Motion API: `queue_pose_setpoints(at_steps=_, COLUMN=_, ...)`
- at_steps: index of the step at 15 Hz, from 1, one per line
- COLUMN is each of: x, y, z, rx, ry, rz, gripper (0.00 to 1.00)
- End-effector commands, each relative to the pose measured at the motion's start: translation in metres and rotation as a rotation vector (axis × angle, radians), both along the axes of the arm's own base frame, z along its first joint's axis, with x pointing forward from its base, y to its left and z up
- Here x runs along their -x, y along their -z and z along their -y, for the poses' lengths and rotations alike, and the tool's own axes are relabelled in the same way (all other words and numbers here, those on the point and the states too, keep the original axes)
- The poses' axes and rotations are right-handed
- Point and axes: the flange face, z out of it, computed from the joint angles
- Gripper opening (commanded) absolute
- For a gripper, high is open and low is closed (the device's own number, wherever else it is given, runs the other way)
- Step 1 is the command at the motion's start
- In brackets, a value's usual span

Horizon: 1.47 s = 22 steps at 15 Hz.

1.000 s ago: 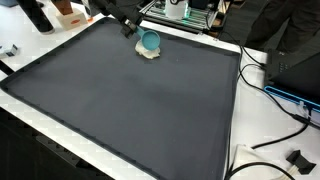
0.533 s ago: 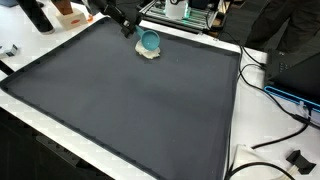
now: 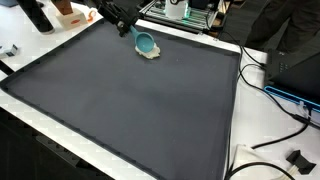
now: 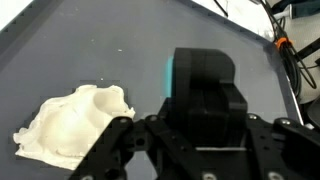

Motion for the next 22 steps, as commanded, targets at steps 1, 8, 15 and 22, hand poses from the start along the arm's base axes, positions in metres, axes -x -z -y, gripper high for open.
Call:
queue_pose_setpoints(at_steps=1, x=0.008, y=-0.025, z=-0.007, rx=0.107, ry=0.064, rz=-0.053, gripper=0.25)
queue_pose_setpoints(at_steps=8, x=0.016, y=-0.073, z=-0.027, rx=0.371, ry=0.132, rz=-0.115, gripper=0.25)
queue_pose_setpoints(at_steps=15, x=0.031, y=-0.128, z=-0.061, rx=0.618, ry=0.077, rz=-0.095, gripper=0.25)
queue_pose_setpoints(at_steps=22, x=0.045, y=-0.173, z=-0.096, rx=0.816, ry=-0.041, rz=-0.007, gripper=0.25)
